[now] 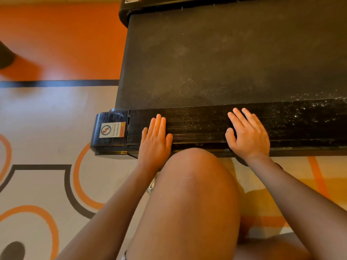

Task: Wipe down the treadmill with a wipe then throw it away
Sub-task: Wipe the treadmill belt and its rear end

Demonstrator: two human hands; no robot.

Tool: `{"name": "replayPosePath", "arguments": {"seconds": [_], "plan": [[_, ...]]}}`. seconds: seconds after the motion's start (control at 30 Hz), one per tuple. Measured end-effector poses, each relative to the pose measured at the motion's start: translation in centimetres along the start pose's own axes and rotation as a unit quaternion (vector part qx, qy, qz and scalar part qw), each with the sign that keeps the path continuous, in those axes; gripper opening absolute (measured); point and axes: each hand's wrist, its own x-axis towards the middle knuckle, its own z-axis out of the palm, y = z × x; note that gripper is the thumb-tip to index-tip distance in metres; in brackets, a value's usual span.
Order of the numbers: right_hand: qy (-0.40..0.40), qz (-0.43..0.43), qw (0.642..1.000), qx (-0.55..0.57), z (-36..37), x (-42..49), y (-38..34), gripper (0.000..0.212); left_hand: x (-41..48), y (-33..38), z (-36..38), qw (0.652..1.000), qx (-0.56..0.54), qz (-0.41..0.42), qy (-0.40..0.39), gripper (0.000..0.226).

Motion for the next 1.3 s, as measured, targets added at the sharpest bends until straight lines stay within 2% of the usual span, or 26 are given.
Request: {"name": "replayPosePath", "arguments": {"seconds": [0.1, 0.37, 0.6, 0.9, 1.13, 1.3], "plan": [[-0.002, 0.0, 1.0, -0.002, -0.1, -0.1, 0.0, 0.056, -1.6, 0.0, 0.4, 1.0, 0.002, -0.002, 0.003, 0.067], [-0.007, 0.002, 1.0, 0.0, -0.1, -0.1, 0.0, 0.056, 5.5, 1.3, -0.6, 0.999, 0.025, -0.017, -0.019, 0.064], [-0.006, 0.003, 1.0, 0.004, 0.0, -0.1, 0.0, 0.057, -1.3, 0.3, 0.2, 1.0, 0.019, 0.005, -0.017, 0.07], [-0.014, 0.005, 1.0, 0.009, -0.3, 0.0, -0.2, 0.057, 5.0, 0.9, -0.7, 1.0, 0.018, -0.021, -0.015, 0.064], [-0.013, 0.007, 1.0, 0.003, -0.4, 0.0, -0.3, 0.057, -1.0, 1.4, 0.6, 1.0, 0.004, 0.005, -0.016, 0.067], [-0.006, 0.003, 1.0, 0.002, -0.3, -0.1, -0.3, 0.057, 1.2, 1.4, 0.6, 1.0, 0.018, 0.009, -0.011, 0.064]]}}
